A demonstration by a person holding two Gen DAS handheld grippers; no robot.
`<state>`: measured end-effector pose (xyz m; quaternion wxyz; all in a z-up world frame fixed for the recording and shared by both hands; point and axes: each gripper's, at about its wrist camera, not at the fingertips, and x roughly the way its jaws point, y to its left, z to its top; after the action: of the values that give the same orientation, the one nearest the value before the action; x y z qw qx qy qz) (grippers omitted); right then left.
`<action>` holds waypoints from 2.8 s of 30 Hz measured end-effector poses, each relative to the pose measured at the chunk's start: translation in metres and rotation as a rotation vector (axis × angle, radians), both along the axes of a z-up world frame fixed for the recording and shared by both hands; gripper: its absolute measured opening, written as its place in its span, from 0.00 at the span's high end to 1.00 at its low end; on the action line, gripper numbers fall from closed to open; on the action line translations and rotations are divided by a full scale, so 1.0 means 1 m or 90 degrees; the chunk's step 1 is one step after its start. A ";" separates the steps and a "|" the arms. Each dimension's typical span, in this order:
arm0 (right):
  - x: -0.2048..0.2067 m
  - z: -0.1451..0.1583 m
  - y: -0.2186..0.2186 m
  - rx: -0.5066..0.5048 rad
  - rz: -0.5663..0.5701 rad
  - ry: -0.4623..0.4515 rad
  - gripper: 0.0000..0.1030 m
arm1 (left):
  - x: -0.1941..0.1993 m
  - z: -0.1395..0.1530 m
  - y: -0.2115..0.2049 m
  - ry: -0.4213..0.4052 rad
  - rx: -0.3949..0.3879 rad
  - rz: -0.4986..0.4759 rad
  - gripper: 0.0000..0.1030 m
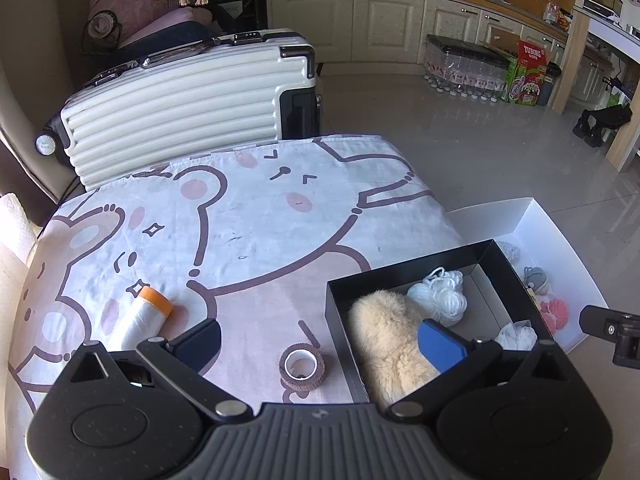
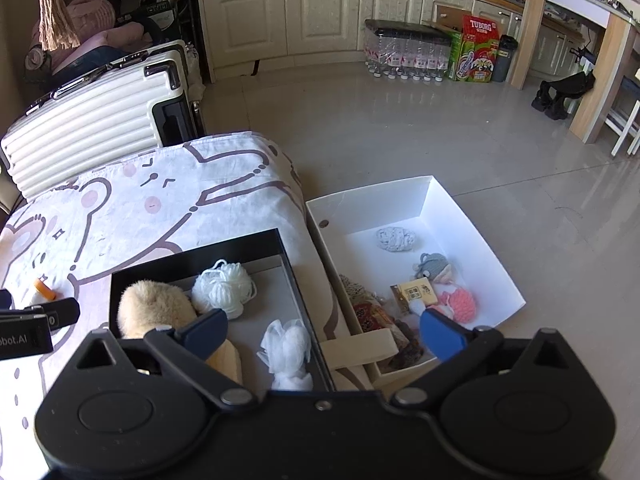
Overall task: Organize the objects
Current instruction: 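Raise both tools out of the black box, then move both tools back over the bed toward the white bottle and tape roll, then close the left tool on the white bottle while the right tool grips the brown tape roll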
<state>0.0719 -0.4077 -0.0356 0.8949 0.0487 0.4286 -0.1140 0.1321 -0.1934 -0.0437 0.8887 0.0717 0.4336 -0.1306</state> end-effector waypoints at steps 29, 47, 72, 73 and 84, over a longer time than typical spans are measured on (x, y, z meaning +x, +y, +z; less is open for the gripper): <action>0.032 -0.010 0.071 -0.004 0.075 0.007 0.00 | 0.016 0.001 0.080 -0.006 0.007 0.079 0.00; 0.050 -0.011 0.144 0.021 0.149 -0.002 0.00 | 0.015 0.007 0.156 -0.014 0.031 0.153 0.00; 0.058 -0.004 0.199 0.026 0.205 -0.047 0.00 | 0.019 0.004 0.198 -0.042 0.019 0.203 0.00; 0.058 -0.004 0.200 0.019 0.213 -0.051 0.00 | 0.020 0.004 0.199 -0.047 0.019 0.203 0.00; 0.062 -0.023 0.215 -0.070 0.348 -0.058 0.08 | 0.043 -0.021 0.200 -0.023 0.017 0.203 0.00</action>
<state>0.1335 -0.1929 -0.0587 0.9120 -0.1121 0.3786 0.1109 0.1751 0.0066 -0.0643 0.9049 0.0163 0.4249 0.0190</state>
